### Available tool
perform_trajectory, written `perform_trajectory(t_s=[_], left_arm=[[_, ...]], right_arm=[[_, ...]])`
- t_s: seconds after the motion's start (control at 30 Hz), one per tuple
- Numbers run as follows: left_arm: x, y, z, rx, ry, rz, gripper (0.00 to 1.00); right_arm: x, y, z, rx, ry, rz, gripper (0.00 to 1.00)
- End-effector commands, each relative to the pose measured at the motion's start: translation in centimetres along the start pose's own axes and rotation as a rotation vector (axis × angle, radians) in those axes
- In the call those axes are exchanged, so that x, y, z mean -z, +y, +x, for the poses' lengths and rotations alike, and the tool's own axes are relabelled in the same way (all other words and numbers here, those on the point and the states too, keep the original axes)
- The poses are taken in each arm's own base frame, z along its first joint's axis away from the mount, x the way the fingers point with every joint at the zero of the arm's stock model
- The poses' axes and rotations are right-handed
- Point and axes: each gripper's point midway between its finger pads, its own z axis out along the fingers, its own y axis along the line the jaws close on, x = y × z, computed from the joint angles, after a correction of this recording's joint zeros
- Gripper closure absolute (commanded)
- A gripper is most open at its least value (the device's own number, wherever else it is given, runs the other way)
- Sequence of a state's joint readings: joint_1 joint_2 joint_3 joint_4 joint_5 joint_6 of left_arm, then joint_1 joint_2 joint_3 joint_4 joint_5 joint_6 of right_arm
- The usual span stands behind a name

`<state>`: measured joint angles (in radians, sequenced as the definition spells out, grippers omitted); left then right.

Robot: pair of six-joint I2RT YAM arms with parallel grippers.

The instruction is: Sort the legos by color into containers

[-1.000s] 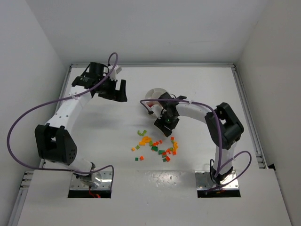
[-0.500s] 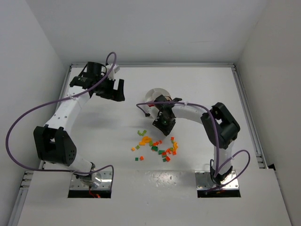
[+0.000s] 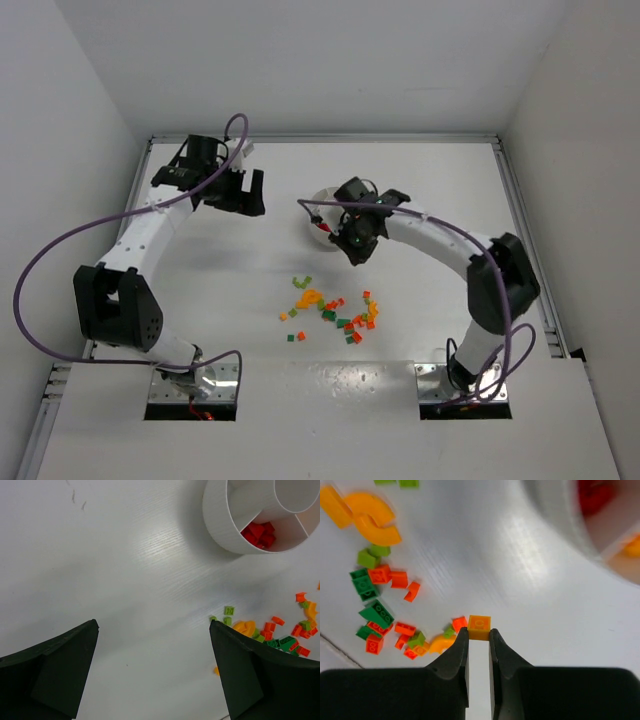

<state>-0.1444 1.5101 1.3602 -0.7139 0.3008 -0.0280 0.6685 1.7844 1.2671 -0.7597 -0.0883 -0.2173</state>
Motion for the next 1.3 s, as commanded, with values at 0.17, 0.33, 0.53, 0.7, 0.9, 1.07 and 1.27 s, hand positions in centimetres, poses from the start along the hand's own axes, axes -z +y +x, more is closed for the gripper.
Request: perform_trajectory(t_s=[0.17, 0.33, 0.53, 0.7, 0.9, 1.07, 1.27], left_arm=[[-1.4, 1.0, -1.0, 0.062, -0.021, -0.022, 0.0], [-1.4, 0.7, -1.3, 0.023, -0.028, -0.016, 0.0], [-1.4, 0.5, -1.4, 0.023, -0.028, -0.005, 0.0], [-1.6, 0.8, -0.9, 0.019, -0.01, -0.017, 0.0], [-2.0, 0.9, -0.7, 0.013, 0.0, -0.017, 0.0], [-1.9, 0.2, -0.2, -0.003, 0.005, 0.028, 0.0], [-2.3, -0.3, 1.4, -0.018, 0.037, 0.064, 0.0]], right_arm=[[8.8, -5.4, -5.4, -0.073, -0.189, 0.116, 1.0], [8.9, -8.2, -6.4, -0.142, -0.226, 0.137, 1.0], [8.0, -10.3, -7.7, -0.17, -0.231, 0.132, 0.97], [7.7, -11.0, -8.7, -0.17, -0.23, 0.132, 0.95], [6.5, -10.9, -8.3, -0.175, -0.202, 0.119, 0.83], [5.7, -10.8, -8.2, -0.17, -0.182, 0.116, 0.75], [5.6, -11.3, -8.6, -0.171, -0.183, 0.13, 0.75]])
